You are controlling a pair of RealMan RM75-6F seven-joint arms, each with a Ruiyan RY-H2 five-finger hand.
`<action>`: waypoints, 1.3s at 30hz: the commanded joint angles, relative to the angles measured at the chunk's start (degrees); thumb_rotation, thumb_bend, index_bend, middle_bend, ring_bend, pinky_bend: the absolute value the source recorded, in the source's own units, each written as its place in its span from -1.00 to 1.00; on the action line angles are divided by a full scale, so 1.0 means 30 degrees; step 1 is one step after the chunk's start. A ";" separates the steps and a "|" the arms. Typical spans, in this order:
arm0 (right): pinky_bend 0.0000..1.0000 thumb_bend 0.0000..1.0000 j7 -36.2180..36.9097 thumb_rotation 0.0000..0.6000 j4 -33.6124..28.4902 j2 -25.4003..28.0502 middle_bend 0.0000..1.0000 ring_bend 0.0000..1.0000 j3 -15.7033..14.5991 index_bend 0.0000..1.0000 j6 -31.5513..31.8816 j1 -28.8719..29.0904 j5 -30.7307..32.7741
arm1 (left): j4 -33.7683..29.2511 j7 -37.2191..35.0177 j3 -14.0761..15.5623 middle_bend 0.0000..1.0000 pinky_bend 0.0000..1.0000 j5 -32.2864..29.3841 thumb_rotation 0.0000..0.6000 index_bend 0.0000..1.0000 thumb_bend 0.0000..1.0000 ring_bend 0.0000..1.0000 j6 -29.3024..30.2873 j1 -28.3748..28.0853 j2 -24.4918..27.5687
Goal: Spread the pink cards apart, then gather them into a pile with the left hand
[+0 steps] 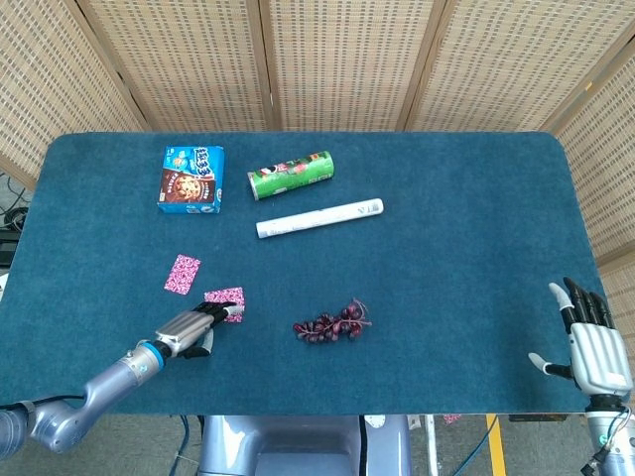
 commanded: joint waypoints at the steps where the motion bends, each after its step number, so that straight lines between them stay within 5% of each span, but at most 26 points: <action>1: -1.00 -0.74 0.0083 1.00 0.0007 0.0017 -1.00 -1.00 -0.0013 -0.86 -0.0050 0.0016 0.0000 | 0.0256 0.0378 -0.0196 -1.00 -1.00 -0.0573 1.00 -1.00 1.00 -1.00 -0.0306 -0.0294 -0.0357; 21: -1.00 -0.74 0.0204 1.00 -0.0079 0.0225 -1.00 -1.00 -0.0071 -0.86 -0.0328 0.0082 0.0122 | 0.1196 0.3389 -0.1911 -1.00 -1.00 -0.5647 1.00 -1.00 1.00 -1.00 -0.1315 -0.3100 -0.2222; 29: -1.00 -0.74 0.0244 1.00 -0.0101 0.0249 -1.00 -1.00 -0.0066 -0.86 -0.0334 0.0077 0.0161 | -0.0157 0.3584 -0.2356 -1.00 -1.00 -0.5419 1.00 -1.00 0.97 -1.00 0.0749 -0.2664 -0.1837; 31: -1.00 -0.74 0.0248 1.00 -0.0098 0.0247 -1.00 -1.00 -0.0075 -0.86 -0.0333 0.0078 0.0146 | -0.0692 0.4414 -0.2189 -1.00 -1.00 -0.5060 1.00 -1.00 0.61 -1.00 0.1956 -0.2326 -0.1129; 33: -1.00 -0.74 0.0242 1.00 -0.0115 0.0254 -1.00 -1.00 -0.0076 -0.86 -0.0341 0.0084 0.0147 | -0.1318 0.5511 -0.1761 -1.00 -1.00 -0.4954 1.00 -1.00 -0.12 -1.00 0.2973 -0.1957 -0.0524; 35: -1.00 -0.74 0.0215 1.00 -0.0129 0.0258 -1.00 -1.00 -0.0084 -0.86 -0.0337 0.0087 0.0130 | -0.1762 0.6246 -0.1471 -1.00 -1.00 -0.5182 1.00 -0.96 -0.50 -1.00 0.3519 -0.1719 -0.0165; 39: -1.00 -0.74 0.0167 1.00 -0.0152 0.0256 -1.00 -1.00 -0.0111 -0.86 -0.0298 0.0080 0.0067 | -0.2068 0.7064 -0.0821 -1.00 -1.00 -0.5700 1.00 -0.71 -0.61 -1.00 0.4304 -0.1072 0.0235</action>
